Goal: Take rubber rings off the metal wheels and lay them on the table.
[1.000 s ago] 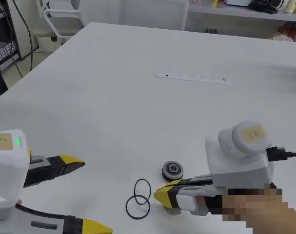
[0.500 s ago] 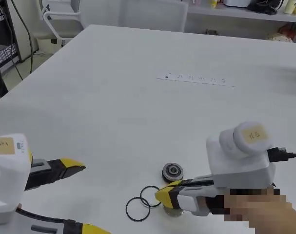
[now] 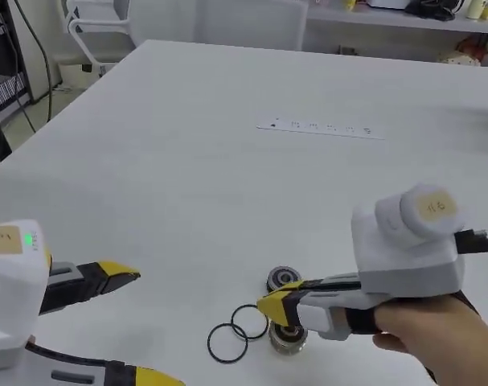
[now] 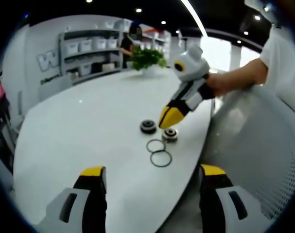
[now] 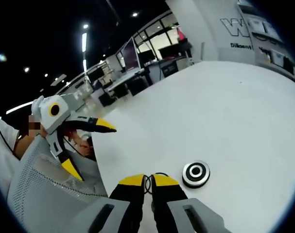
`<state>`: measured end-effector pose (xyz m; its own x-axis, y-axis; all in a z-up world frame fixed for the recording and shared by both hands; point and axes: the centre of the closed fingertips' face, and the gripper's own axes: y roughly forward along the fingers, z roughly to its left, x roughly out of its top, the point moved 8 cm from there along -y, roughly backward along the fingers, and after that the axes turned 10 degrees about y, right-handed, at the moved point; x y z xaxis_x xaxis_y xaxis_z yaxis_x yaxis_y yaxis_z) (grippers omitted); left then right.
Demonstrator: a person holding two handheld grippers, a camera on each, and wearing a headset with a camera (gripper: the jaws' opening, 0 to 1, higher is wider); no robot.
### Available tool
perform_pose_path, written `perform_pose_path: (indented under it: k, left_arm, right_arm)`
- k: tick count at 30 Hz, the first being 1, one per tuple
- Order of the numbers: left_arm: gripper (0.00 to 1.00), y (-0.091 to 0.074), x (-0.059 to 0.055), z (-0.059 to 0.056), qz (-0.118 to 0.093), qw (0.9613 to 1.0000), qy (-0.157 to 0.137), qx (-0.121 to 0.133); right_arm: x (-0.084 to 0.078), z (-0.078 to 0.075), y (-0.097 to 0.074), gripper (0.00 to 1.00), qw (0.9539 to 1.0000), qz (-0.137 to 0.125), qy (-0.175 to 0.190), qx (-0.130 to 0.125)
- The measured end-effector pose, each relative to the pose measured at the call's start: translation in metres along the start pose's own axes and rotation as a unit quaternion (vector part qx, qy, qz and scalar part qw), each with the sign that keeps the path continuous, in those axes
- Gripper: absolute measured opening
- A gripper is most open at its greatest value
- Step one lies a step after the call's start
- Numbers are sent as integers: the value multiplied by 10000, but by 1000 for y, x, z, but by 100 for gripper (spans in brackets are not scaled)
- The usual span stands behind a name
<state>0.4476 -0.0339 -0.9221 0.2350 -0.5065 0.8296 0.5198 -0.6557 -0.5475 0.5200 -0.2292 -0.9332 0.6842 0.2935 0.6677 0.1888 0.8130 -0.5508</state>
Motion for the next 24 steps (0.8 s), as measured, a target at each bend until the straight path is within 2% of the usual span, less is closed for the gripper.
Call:
perform_pose_path:
  k: [7, 10, 14, 18, 24]
  left_arm:
    - [80, 0, 2, 0, -3, 9999, 89, -72]
    - [80, -1, 5, 2, -44, 9999, 94, -52]
    - [80, -2, 10, 3, 11, 9997, 228, -105]
    - [80, -4, 22, 7, -68, 9992, 358, -147]
    - [81, -12, 44, 20, -225, 9983, 526, -123]
  right_arm:
    - [14, 1, -13, 8, 9996, -157, -205, 152]
    - [25, -2, -23, 13, 9989, -345, -244, 179]
    - [38, -4, -34, 16, 9974, -627, -241, 249]
    - [51, -7, -46, 21, 9958, -795, -432, 118]
    - [67, -10, -58, 26, 9930, -984, -656, 37]
